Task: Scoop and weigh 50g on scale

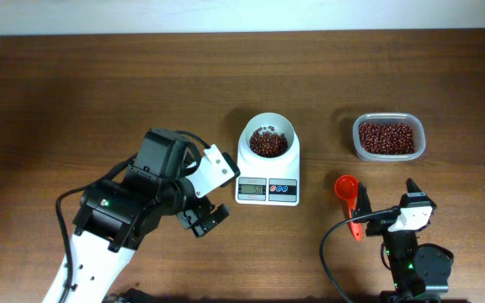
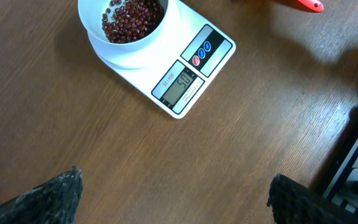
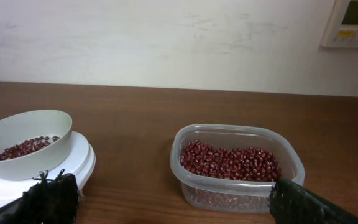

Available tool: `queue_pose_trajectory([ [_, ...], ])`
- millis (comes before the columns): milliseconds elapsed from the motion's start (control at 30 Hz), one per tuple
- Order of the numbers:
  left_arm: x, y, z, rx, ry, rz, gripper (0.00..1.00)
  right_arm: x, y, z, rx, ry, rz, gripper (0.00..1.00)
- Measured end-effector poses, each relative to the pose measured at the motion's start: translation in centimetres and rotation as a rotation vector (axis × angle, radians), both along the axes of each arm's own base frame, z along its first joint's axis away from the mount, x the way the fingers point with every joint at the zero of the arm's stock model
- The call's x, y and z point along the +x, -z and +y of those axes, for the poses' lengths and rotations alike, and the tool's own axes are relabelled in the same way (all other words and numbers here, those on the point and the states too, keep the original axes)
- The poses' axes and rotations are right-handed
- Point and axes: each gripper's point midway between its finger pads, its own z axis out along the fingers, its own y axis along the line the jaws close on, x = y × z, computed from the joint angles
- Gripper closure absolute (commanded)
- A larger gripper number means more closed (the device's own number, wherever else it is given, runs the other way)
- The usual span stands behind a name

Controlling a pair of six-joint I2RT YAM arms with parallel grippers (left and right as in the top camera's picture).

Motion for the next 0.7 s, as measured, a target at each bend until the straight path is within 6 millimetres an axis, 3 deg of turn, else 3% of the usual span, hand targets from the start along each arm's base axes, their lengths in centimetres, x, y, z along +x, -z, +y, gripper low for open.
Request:
queue_pose_trajectory([
  [700,-0.13,-0.34,0.07,-0.005,0.000,-0.013,0.01,0.00,0.00,0.00,0.000,0.000,0.000,0.01],
])
